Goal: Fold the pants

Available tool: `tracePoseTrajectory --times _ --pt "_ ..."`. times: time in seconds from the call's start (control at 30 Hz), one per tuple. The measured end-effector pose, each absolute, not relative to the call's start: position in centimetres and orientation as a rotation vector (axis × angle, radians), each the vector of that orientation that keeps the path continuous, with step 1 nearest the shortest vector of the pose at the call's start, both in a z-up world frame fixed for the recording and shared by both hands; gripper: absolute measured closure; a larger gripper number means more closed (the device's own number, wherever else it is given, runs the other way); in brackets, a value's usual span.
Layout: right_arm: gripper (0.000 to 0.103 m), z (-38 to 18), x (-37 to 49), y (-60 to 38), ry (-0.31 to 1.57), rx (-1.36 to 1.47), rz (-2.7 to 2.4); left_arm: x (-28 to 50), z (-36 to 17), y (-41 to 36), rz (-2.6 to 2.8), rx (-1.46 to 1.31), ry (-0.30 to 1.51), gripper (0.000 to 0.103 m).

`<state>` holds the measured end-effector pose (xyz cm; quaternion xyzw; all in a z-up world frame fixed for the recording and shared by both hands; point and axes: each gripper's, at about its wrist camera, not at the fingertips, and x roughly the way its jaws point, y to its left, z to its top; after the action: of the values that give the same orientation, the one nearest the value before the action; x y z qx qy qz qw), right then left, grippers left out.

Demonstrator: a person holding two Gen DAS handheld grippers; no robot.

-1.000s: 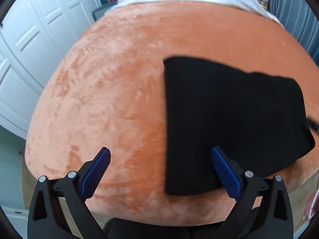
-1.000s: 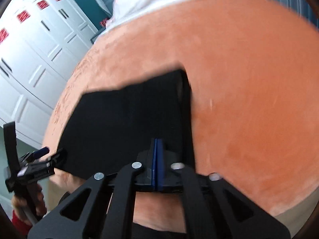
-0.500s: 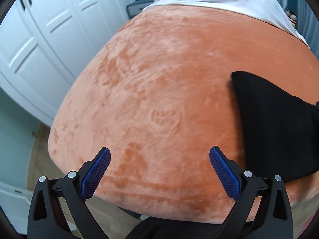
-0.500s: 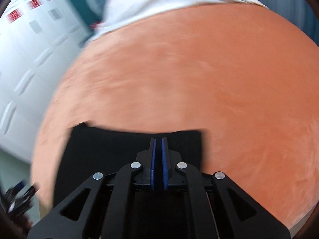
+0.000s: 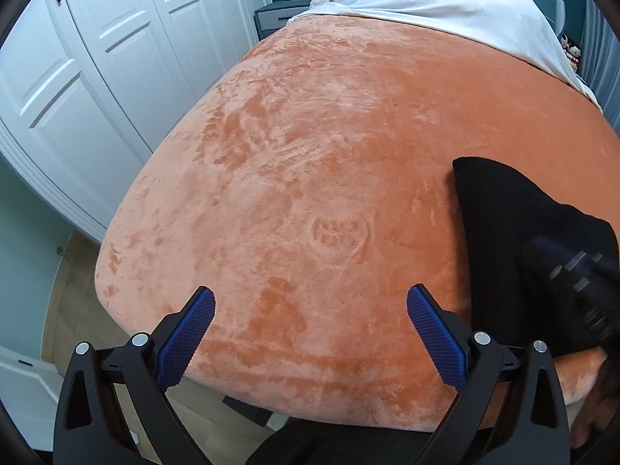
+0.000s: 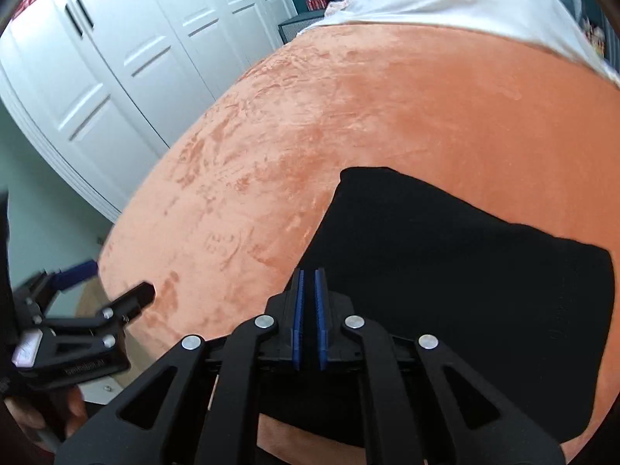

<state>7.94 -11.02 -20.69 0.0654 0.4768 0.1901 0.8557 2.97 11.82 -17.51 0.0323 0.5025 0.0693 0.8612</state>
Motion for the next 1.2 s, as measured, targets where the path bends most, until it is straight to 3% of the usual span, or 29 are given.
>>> tracePoseTrajectory --times 0.1,0.27,0.33,0.37,0.47,0.53,0.6,0.63,0.87,0.97,1.1,1.2 --pt "0.1 -24.7 8.0 -11.5 1.095 0.167 0.422 3.1 -17.2 11.0 0.118 0.058 1.064 0.005" --pt "0.093 -19.5 5.1 -18.5 0.956 0.228 0.245 2.4 -16.0 8.8 0.051 0.092 1.028 0.005" --pt "0.093 -20.8 4.0 -23.0 0.994 0.178 0.091 2.4 -16.3 7.6 0.024 0.089 1.039 0.005" --pt "0.102 -22.0 3.4 -24.9 1.026 0.173 0.027 2.4 -16.5 7.1 0.015 0.087 1.046 0.005" --pt "0.103 -23.9 1.6 -30.1 1.057 0.386 0.051 2.3 -17.3 4.9 -0.012 0.105 1.07 0.005" --pt "0.088 -21.8 -0.2 -31.3 1.003 0.421 0.017 2.1 -17.5 3.5 -0.028 0.13 1.078 0.005" --pt "0.044 -20.7 -1.5 -32.0 0.97 0.419 -0.027 1.9 -17.8 2.5 -0.049 0.142 1.088 0.005" --pt "0.039 -20.2 -2.3 -32.6 0.954 0.426 -0.048 1.9 -18.0 1.9 -0.041 0.157 1.094 0.005" --pt "0.038 -20.5 -4.1 -34.5 0.955 0.463 -0.069 1.6 -18.6 -0.7 -0.002 0.251 1.097 0.005" --pt "0.023 -20.6 -4.7 -34.6 0.955 0.465 -0.057 1.6 -19.0 -0.9 -0.044 0.199 1.141 0.005" --pt "0.012 -20.6 -3.7 -34.0 0.951 0.463 -0.015 2.9 -21.2 -0.8 -0.134 0.068 1.255 0.005" --pt "0.012 -21.4 -2.5 -33.9 0.976 0.49 0.045 3.7 -23.1 -0.3 -0.204 -0.055 1.332 0.005"
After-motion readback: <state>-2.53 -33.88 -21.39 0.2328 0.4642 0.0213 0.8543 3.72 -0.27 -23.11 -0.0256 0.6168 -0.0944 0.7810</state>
